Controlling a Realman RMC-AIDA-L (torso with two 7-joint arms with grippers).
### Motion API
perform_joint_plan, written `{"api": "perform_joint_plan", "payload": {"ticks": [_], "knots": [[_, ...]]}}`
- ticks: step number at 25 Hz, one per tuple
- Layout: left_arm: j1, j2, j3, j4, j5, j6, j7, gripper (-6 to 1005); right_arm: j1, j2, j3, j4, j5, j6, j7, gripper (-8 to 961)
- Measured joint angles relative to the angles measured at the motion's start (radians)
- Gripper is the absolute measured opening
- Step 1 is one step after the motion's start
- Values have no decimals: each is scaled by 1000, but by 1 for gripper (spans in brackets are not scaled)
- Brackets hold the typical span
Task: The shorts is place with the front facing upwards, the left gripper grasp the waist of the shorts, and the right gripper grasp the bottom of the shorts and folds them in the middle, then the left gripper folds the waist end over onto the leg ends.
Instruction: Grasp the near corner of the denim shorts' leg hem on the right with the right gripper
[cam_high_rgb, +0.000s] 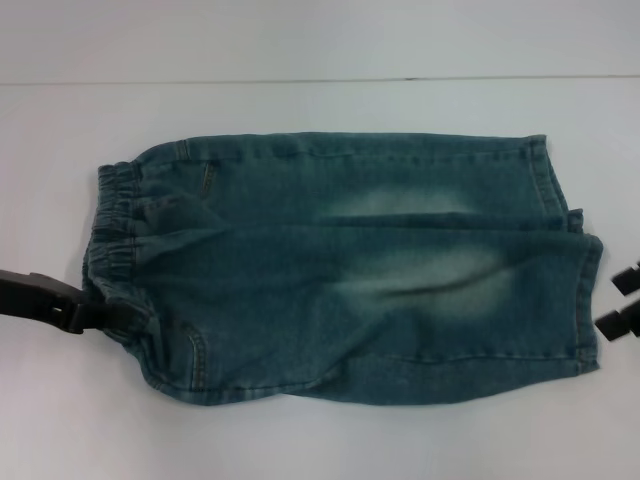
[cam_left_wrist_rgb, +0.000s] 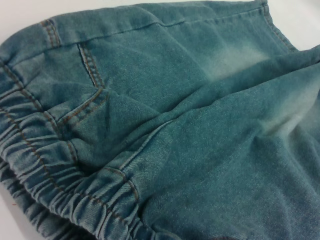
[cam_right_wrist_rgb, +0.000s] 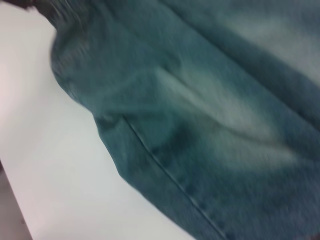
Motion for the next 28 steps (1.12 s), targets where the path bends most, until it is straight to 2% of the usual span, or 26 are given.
{"api": "perform_joint_plan", "payload": {"ticks": [5,7,12,21,28], "knots": [[-5,0,1,-2,4,4,-6,43,13,6,-21,5,-108,8,1,954],[-7,0,2,-4,4,6,-6,43,15,15,-56,7,-150,19,9,955],[-7,0,9,-8,5,5,-7,43,15,23,-103,8,-166,28,19,954],[-6,-2,12,-5,5,9,-8,43,29,55,-163,18,-199,67,41,952],[-13,0,12,-9,5,4,-8,43,41,72,-199,33,-216,81,43,950]]}}
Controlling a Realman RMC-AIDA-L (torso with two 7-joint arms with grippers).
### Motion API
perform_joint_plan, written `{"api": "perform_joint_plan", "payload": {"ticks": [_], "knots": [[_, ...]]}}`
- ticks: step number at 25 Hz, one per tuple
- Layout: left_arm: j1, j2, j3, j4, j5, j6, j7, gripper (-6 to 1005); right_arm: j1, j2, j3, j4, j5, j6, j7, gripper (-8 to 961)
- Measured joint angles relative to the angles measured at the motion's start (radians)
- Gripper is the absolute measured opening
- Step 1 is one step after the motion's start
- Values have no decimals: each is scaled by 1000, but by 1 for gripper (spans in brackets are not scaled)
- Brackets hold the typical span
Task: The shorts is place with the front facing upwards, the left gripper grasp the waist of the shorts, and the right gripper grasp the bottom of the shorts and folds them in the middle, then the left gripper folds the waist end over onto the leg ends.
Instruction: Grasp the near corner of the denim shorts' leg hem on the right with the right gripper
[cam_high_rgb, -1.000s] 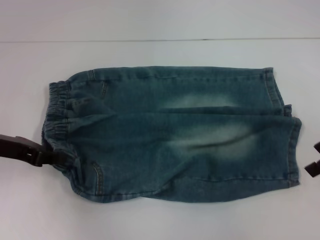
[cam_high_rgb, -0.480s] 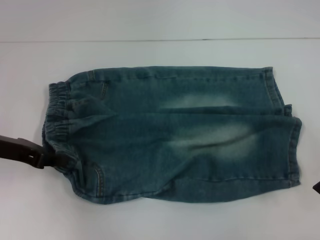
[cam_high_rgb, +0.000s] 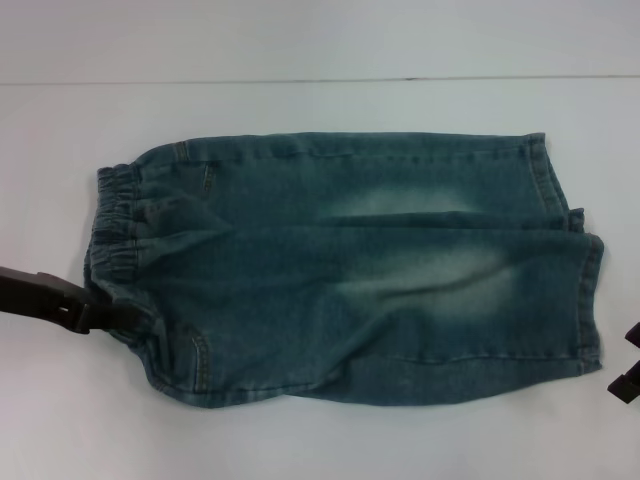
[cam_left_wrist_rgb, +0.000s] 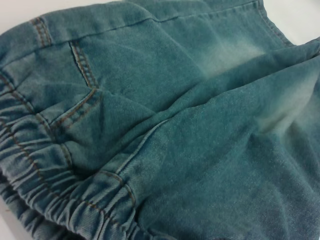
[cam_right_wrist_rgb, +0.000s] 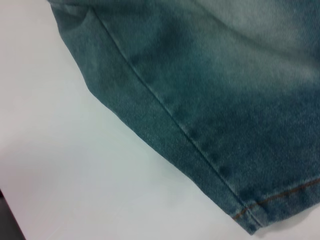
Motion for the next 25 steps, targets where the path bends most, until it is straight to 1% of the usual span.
{"api": "perform_joint_plan", "payload": {"ticks": [7,13,25], "knots": [[-4,0,1,0,0,-1,-2,42,5,4,-3,9,-21,12,7,950],[-5,0,3,-2,0,-2,-14,42,17,3,8,58,-17,27,49,950],[-7,-3,3,-3,0,1,-20,42,10,3,11,84,-14,67,75,949]]}}
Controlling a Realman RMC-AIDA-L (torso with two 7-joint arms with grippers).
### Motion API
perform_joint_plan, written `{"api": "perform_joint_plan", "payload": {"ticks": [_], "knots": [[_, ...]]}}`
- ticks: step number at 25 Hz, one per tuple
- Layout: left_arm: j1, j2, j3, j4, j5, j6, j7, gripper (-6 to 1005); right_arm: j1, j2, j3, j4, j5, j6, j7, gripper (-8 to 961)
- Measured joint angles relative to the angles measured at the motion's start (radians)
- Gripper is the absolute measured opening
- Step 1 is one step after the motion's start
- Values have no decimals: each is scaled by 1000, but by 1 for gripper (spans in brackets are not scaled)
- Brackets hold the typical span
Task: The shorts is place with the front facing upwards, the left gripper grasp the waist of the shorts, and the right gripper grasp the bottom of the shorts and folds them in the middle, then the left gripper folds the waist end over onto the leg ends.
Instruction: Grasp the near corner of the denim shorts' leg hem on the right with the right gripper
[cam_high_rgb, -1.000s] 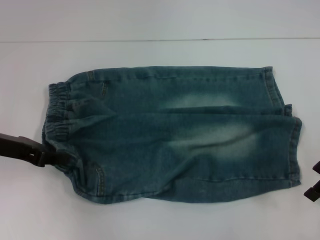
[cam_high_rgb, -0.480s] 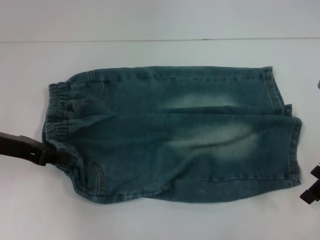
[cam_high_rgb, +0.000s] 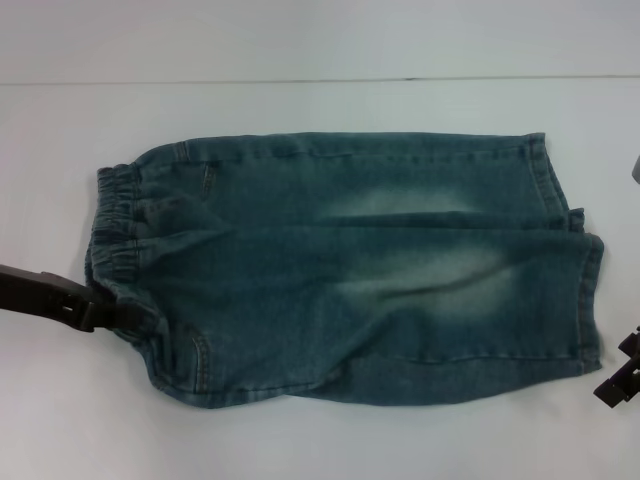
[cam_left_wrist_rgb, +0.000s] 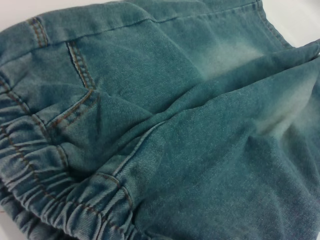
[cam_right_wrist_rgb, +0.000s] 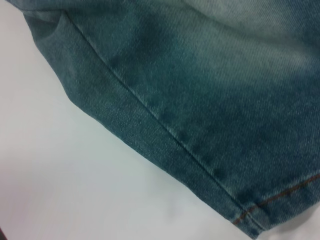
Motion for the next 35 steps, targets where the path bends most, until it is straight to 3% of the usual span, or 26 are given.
{"api": "perform_joint_plan", "payload": {"ticks": [9,35], "knots": [[1,-3,2,0,-1,-4,-4,42,15,-3,16,69,1,31,8,949],[-1,-8,17,7,-8,-7,-5,42,20,5,15,83,10,87,5,948]]}}
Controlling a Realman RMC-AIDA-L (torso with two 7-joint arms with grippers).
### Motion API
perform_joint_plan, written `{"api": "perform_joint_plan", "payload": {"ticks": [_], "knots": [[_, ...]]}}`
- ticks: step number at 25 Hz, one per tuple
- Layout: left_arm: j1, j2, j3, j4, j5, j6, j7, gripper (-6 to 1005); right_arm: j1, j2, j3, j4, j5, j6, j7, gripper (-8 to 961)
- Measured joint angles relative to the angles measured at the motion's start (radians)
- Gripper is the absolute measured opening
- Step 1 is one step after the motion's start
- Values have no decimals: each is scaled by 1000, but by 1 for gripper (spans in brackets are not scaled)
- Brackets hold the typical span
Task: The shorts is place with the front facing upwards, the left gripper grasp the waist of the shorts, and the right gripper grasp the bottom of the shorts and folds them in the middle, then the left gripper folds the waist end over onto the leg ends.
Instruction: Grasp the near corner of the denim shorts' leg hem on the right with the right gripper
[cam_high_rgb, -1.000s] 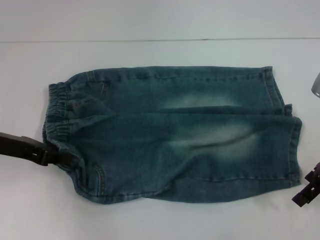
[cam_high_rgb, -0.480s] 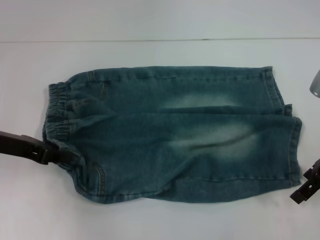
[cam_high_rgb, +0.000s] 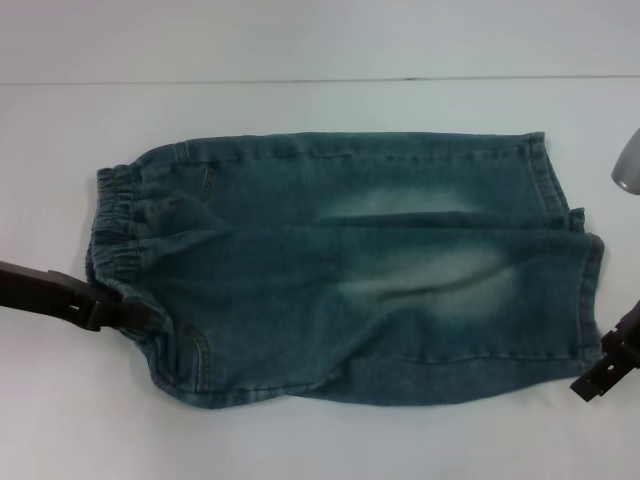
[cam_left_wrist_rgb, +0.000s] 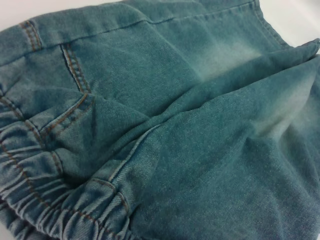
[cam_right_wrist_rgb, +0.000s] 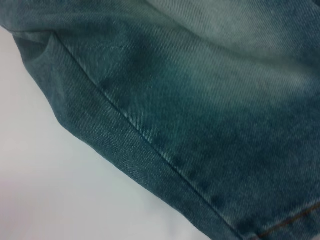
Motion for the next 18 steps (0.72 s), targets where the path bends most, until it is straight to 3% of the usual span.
{"api": "perform_joint_plan", "payload": {"ticks": [11,18], "knots": [[-5,0,5,-5,-1,-10,1,43,11,11,1,5,14,8,-2,947],[-7,0,4,-7,4,-18,2,43,21,4,-7,5,69,3,-11,929]]}}
